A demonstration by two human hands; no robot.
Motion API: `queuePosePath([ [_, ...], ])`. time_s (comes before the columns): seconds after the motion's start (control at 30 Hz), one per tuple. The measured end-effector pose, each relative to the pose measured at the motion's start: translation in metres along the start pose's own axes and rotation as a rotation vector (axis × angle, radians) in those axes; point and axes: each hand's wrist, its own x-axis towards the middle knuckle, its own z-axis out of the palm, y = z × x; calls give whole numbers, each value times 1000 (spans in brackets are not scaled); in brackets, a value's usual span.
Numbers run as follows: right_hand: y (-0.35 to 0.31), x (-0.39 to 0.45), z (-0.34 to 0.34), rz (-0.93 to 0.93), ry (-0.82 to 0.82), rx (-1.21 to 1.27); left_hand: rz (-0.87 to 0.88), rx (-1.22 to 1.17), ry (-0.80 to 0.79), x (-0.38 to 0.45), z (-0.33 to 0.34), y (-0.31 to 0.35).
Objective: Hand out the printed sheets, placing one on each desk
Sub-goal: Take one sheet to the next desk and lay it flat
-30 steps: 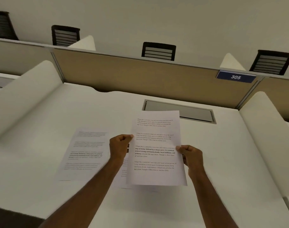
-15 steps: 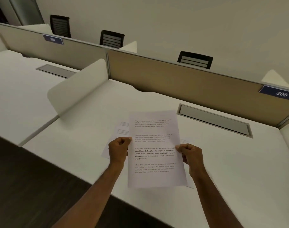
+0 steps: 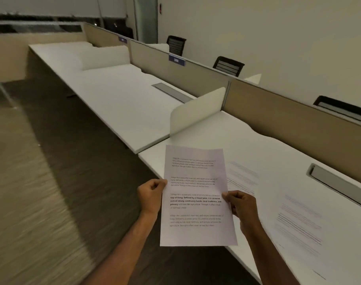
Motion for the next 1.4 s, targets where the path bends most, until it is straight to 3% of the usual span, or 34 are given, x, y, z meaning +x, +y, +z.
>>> queuePosePath([
  [0.33, -29, 0, 191, -65, -328, -99, 11, -41, 284, 48, -173, 16],
  [0.57, -47, 41, 319, -73, -481, -106, -12, -52, 460, 118, -245, 31],
  [0.8, -75, 113, 449, -84, -600, -107, -23, 2, 531, 234, -299, 51],
  [1.1, -141, 199, 608, -156, -674, -173, -29, -35, 642, 381, -355, 75],
  [1.4, -170, 264, 752, -217, -574, -260, -48, -63, 604, 542, -421, 74],
])
